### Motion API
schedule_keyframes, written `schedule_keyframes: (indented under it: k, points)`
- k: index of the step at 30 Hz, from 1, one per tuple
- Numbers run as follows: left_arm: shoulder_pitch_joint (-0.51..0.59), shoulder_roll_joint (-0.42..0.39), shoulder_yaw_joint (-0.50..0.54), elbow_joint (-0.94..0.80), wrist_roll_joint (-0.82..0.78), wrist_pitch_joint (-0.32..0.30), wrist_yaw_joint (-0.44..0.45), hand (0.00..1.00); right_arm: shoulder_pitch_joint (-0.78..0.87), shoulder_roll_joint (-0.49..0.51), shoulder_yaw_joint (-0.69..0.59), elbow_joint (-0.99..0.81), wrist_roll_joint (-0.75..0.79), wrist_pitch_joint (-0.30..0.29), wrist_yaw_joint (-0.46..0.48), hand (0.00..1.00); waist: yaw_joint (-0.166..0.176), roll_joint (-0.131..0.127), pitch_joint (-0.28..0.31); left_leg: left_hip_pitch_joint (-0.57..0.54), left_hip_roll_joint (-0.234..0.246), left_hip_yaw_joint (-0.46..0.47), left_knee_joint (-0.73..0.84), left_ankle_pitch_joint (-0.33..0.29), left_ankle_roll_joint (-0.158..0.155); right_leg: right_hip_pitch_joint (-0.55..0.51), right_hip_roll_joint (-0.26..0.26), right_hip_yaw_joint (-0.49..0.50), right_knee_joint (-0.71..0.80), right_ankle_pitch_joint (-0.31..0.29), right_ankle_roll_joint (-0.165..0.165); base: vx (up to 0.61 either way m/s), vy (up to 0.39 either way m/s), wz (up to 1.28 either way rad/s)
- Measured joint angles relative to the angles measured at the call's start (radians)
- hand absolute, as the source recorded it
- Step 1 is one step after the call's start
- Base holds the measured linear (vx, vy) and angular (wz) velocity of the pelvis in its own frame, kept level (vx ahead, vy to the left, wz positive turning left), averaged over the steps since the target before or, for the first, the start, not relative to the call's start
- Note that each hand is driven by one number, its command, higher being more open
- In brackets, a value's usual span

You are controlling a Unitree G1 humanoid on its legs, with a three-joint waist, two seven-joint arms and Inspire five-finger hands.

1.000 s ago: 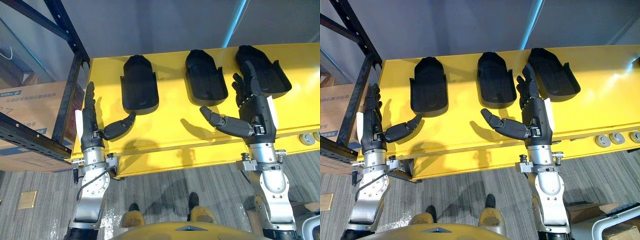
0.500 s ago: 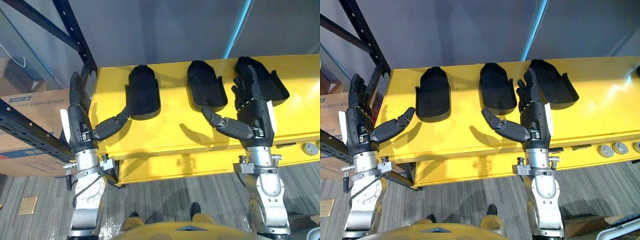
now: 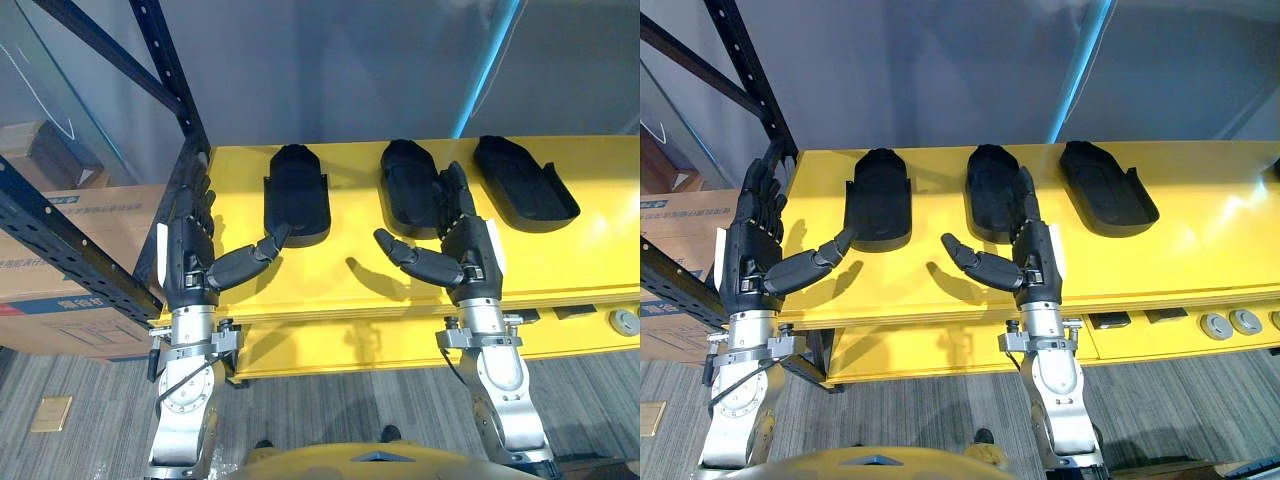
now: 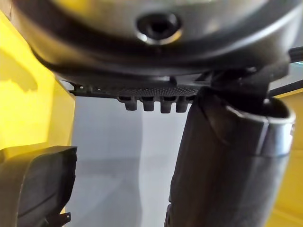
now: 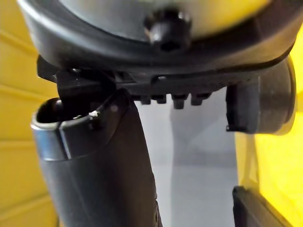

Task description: Walk over and take three plastic housings, then place them on the shelf

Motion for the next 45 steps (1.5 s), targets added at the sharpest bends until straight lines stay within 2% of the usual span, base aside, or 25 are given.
schedule_keyframes:
  k: [2, 4, 6, 8, 11, 14, 16, 17, 20, 21, 22, 23, 25, 28, 30, 33, 40, 45]
  points:
    - [0.003, 0.007, 0.009, 0.014, -0.007, -0.022, -0.037, 1.00, 0.008, 0.000, -0.051, 0.000, 0.001, 0.000, -0.004, 1.00, -0.002, -0.001, -0.003, 0.003, 0.000, 0.002, -0.001, 0.000, 0.000, 0.004, 0.000, 0.000, -0.003, 0.000, 0.000, 0.00, 0.004, -0.03]
    - [0.024, 0.017, 0.029, 0.012, -0.056, -0.065, -0.126, 1.00, 0.027, 0.000, -0.134, -0.001, 0.001, 0.000, -0.031, 1.00, -0.006, -0.001, -0.003, 0.003, 0.000, 0.007, -0.002, -0.002, -0.001, 0.003, 0.001, 0.005, -0.008, 0.001, 0.002, -0.01, 0.008, -0.05]
    - [0.043, 0.018, 0.031, 0.009, -0.086, -0.102, -0.176, 1.00, 0.061, 0.000, -0.203, -0.005, 0.002, 0.000, -0.046, 1.00, -0.006, 0.002, -0.004, 0.004, 0.000, 0.015, -0.001, -0.005, -0.002, 0.000, 0.003, 0.020, -0.013, 0.003, 0.004, 0.00, 0.009, -0.10]
    - [0.043, 0.020, 0.030, 0.005, -0.140, -0.119, -0.220, 1.00, 0.090, 0.000, -0.260, -0.005, 0.002, 0.000, -0.058, 1.00, -0.012, 0.005, -0.007, 0.005, 0.001, 0.029, -0.001, -0.008, -0.003, -0.008, 0.004, 0.028, -0.013, 0.004, 0.005, 0.00, 0.010, -0.20]
    - [0.038, 0.042, 0.014, -0.028, -0.249, -0.122, -0.319, 1.00, 0.128, 0.000, -0.322, -0.012, 0.007, -0.002, -0.059, 1.00, -0.037, 0.013, -0.012, 0.006, 0.005, 0.061, 0.004, -0.016, -0.006, -0.027, 0.010, 0.062, -0.012, 0.009, 0.005, 0.00, 0.010, -0.30]
    - [0.009, 0.075, -0.058, -0.044, -0.294, -0.116, -0.410, 1.00, 0.155, 0.000, -0.358, -0.012, 0.023, -0.002, -0.058, 1.00, -0.064, 0.023, -0.018, 0.011, 0.007, 0.087, 0.019, -0.031, -0.008, -0.034, 0.012, 0.090, -0.012, 0.011, 0.005, 0.00, 0.015, -0.29]
    - [-0.019, 0.093, -0.113, -0.044, -0.317, -0.084, -0.479, 1.00, 0.170, 0.000, -0.364, -0.012, 0.050, -0.002, -0.053, 1.00, -0.069, 0.030, -0.021, 0.022, 0.009, 0.110, 0.024, -0.042, -0.008, -0.035, 0.015, 0.110, -0.012, 0.011, 0.005, 0.00, 0.016, -0.30]
    - [-0.033, 0.104, -0.140, -0.044, -0.325, -0.061, -0.521, 1.00, 0.172, 0.000, -0.364, -0.012, 0.053, -0.002, -0.045, 1.00, -0.086, 0.034, -0.020, 0.022, 0.010, 0.116, 0.033, -0.048, -0.008, -0.037, 0.015, 0.118, -0.011, 0.011, 0.006, -0.01, 0.013, -0.21]
    - [-0.060, 0.137, -0.197, -0.029, -0.344, -0.002, -0.595, 1.00, 0.184, 0.000, -0.363, -0.011, 0.087, -0.002, -0.024, 1.00, -0.100, 0.045, -0.021, 0.021, 0.013, 0.144, 0.045, -0.061, -0.009, -0.052, 0.019, 0.142, -0.009, 0.013, 0.008, -0.01, 0.012, -0.26]
    - [-0.066, 0.146, -0.221, -0.016, -0.404, 0.044, -0.646, 1.00, 0.192, 0.000, -0.363, -0.005, 0.088, -0.002, -0.015, 1.00, -0.112, 0.049, -0.018, 0.020, 0.013, 0.146, 0.050, -0.065, -0.008, -0.052, 0.019, 0.147, -0.009, 0.013, 0.008, 0.00, 0.012, -0.11]
    - [-0.083, 0.160, -0.253, 0.008, -0.455, 0.097, -0.694, 1.00, 0.199, 0.000, -0.362, 0.009, 0.087, -0.002, -0.015, 1.00, -0.113, 0.053, -0.015, 0.022, 0.013, 0.153, 0.052, -0.068, -0.008, -0.054, 0.019, 0.154, -0.009, 0.013, 0.008, 0.00, 0.013, -0.11]
    - [-0.093, 0.169, -0.272, 0.022, -0.478, 0.121, -0.715, 1.00, 0.198, 0.000, -0.361, 0.022, 0.087, -0.002, -0.014, 1.00, -0.114, 0.053, -0.014, 0.022, 0.013, 0.156, 0.052, -0.069, -0.008, -0.058, 0.019, 0.159, -0.008, 0.013, 0.008, -0.01, 0.013, -0.22]
    - [-0.136, 0.200, -0.370, 0.080, -0.519, 0.228, -0.781, 1.00, 0.177, -0.001, -0.349, 0.122, 0.084, -0.001, -0.015, 1.00, -0.115, 0.057, -0.011, 0.024, 0.011, 0.175, 0.051, -0.069, -0.008, -0.071, 0.020, 0.173, 0.001, 0.013, 0.009, -0.01, 0.010, -0.18]
    - [-0.179, 0.212, -0.495, 0.178, -0.519, 0.346, -0.813, 1.00, 0.136, -0.003, -0.325, 0.279, 0.079, 0.004, -0.017, 1.00, -0.117, 0.053, -0.005, 0.034, 0.009, 0.198, 0.050, -0.070, -0.008, -0.074, 0.020, 0.188, 0.003, 0.013, 0.009, -0.01, 0.010, -0.14]
    - [-0.180, 0.210, -0.558, 0.268, -0.514, 0.402, -0.800, 1.00, 0.126, -0.003, -0.308, 0.375, 0.080, 0.006, -0.017, 1.00, -0.129, 0.054, -0.003, 0.035, 0.008, 0.202, 0.047, -0.073, -0.008, -0.074, 0.018, 0.191, 0.004, 0.013, 0.009, 0.00, 0.006, -0.05]
    - [-0.167, 0.208, -0.571, 0.388, -0.480, 0.427, -0.741, 1.00, 0.129, -0.003, -0.303, 0.477, 0.080, 0.006, -0.017, 1.00, -0.138, 0.053, -0.002, 0.042, 0.006, 0.210, 0.034, -0.072, -0.006, -0.074, 0.016, 0.194, 0.004, 0.013, 0.009, -0.01, 0.001, -0.01]
    - [-0.125, 0.210, -0.495, 0.598, -0.342, 0.413, -0.652, 1.00, 0.125, 0.000, -0.303, 0.657, 0.084, 0.005, -0.001, 1.00, -0.137, 0.045, 0.003, 0.056, -0.002, 0.206, 0.019, -0.064, 0.000, -0.065, 0.001, 0.184, 0.004, 0.012, 0.010, -0.01, 0.002, 0.02]
    - [-0.087, 0.209, -0.411, 0.708, -0.252, 0.327, -0.611, 1.00, 0.115, 0.044, -0.303, 0.821, 0.102, 0.005, 0.002, 1.00, -0.110, 0.022, 0.013, 0.056, -0.004, 0.168, 0.016, -0.051, 0.003, -0.043, -0.003, 0.144, 0.003, 0.008, 0.009, -0.02, -0.019, 0.22]
